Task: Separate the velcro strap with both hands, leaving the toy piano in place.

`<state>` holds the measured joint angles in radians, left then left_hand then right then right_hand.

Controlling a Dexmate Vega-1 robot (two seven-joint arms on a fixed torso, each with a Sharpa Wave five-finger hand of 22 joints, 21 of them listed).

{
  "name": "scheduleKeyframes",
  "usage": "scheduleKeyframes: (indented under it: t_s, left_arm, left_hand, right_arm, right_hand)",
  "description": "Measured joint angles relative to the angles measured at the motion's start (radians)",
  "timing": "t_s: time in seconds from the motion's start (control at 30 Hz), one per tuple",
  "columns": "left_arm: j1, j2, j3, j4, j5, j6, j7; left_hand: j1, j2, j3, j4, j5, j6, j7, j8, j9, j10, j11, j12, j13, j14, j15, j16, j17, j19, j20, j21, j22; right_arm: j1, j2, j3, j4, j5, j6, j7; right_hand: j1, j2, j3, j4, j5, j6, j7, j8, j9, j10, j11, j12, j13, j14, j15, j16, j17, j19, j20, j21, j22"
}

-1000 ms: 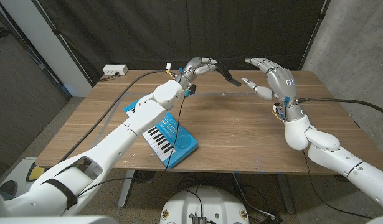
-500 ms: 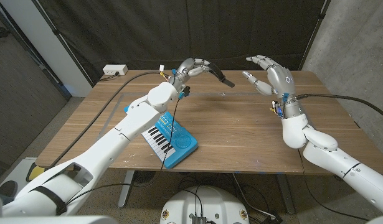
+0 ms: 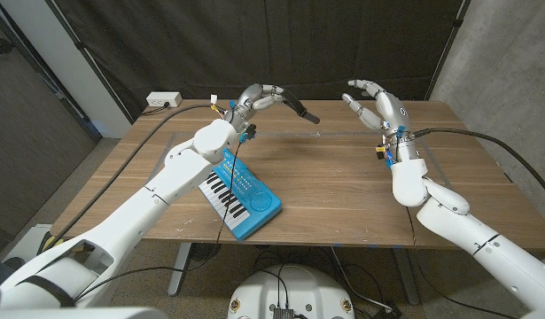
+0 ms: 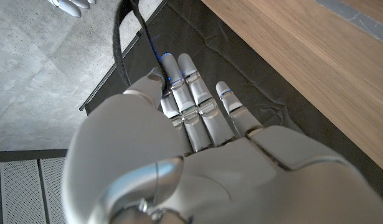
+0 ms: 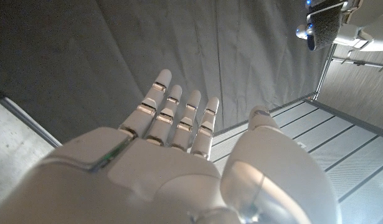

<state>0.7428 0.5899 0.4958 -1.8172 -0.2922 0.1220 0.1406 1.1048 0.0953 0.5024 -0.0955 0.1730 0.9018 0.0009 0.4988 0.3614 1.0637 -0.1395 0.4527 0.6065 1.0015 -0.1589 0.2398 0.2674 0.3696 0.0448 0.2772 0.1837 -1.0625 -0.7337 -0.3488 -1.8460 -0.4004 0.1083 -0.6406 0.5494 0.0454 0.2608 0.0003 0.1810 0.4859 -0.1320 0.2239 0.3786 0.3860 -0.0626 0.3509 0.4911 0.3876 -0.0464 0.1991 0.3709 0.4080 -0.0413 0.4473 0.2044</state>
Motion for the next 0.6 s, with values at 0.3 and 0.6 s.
scheduleKeyframes:
  t_s: [0.3,0.6]
  left_arm:
    - [0.041,0.028,-0.025,-0.010,0.004,-0.028,-0.006]
    - [0.092,0.038,-0.056,-0.050,-0.005,-0.058,0.047]
  left_hand:
    - [0.000,0.000,0.000,0.000,0.000,0.000,0.000,0.000,-0.005,0.000,0.000,-0.008,-0.005,0.000,0.000,0.000,0.000,0.000,0.000,0.000,0.000]
    - [0.000,0.000,0.000,0.000,0.000,0.000,0.000,-0.003,-0.006,0.000,0.000,-0.008,-0.001,0.000,0.000,0.000,0.000,0.000,0.000,-0.004,0.000]
  right_arm:
    - [-0.014,0.031,0.003,-0.021,0.100,-0.009,0.070]
    - [-0.005,0.081,0.014,0.018,0.238,0.062,0.137]
  right_hand:
    - [-0.004,0.004,0.000,0.000,0.000,0.010,0.012,0.000,-0.009,0.009,0.009,-0.008,-0.013,-0.005,0.005,-0.007,-0.014,-0.016,-0.005,-0.012,-0.005]
    - [-0.008,0.000,0.000,0.000,0.001,0.018,0.029,0.000,-0.017,0.025,0.017,-0.008,-0.028,-0.005,0.005,-0.007,-0.028,-0.021,0.000,-0.012,-0.009]
